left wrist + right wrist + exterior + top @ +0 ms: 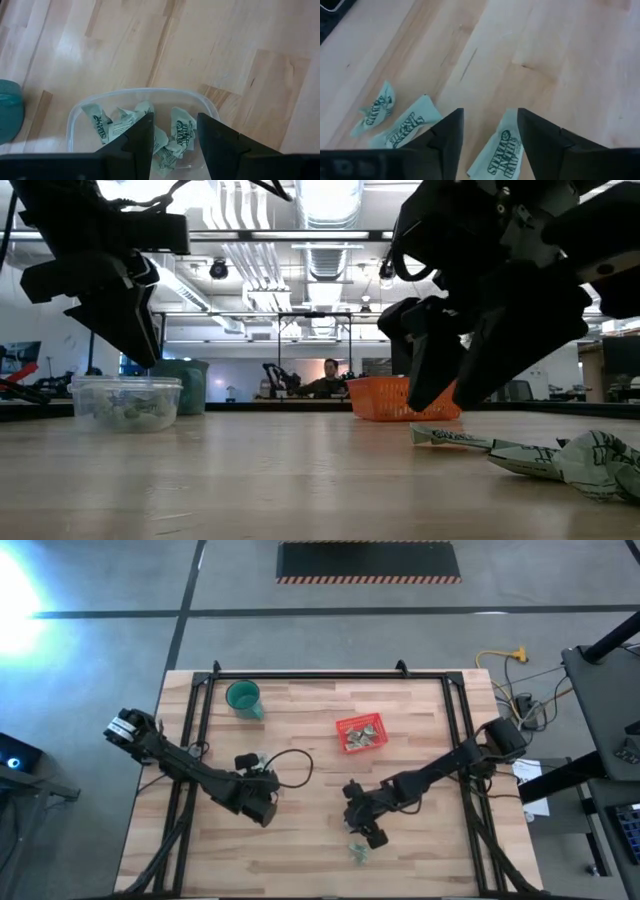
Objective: Pick and place items into bin
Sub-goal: Put the light green stevia packet into the orange bin
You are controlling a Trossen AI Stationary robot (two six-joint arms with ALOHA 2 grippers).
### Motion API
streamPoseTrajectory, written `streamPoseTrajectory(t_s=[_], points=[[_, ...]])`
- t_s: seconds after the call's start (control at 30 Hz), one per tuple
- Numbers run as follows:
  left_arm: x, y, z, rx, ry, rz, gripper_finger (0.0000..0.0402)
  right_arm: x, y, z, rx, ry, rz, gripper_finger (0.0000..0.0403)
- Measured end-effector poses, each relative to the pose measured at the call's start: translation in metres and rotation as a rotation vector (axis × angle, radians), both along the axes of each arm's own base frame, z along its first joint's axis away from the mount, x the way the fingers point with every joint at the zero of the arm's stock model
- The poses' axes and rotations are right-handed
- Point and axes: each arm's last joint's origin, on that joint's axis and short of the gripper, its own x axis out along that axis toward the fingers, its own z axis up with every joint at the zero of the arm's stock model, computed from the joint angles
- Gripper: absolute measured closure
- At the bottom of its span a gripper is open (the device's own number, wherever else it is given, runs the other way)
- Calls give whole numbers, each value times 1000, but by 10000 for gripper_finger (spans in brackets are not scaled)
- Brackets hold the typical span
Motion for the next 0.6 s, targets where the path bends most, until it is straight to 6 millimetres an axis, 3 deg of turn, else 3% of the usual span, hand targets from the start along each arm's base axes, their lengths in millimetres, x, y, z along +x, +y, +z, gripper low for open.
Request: streamPoseTrajectory(t_s=[0.23, 0.5, 0.6], points=[[0, 0, 0, 0, 0, 0, 269, 0, -1, -4, -40, -2, -30, 207], [0, 0, 0, 0, 0, 0, 269, 0, -3, -6, -47, -6, -37, 213], [0, 0, 0, -1, -1, 0, 269, 2, -5, -16, -57, 18, -41, 215]])
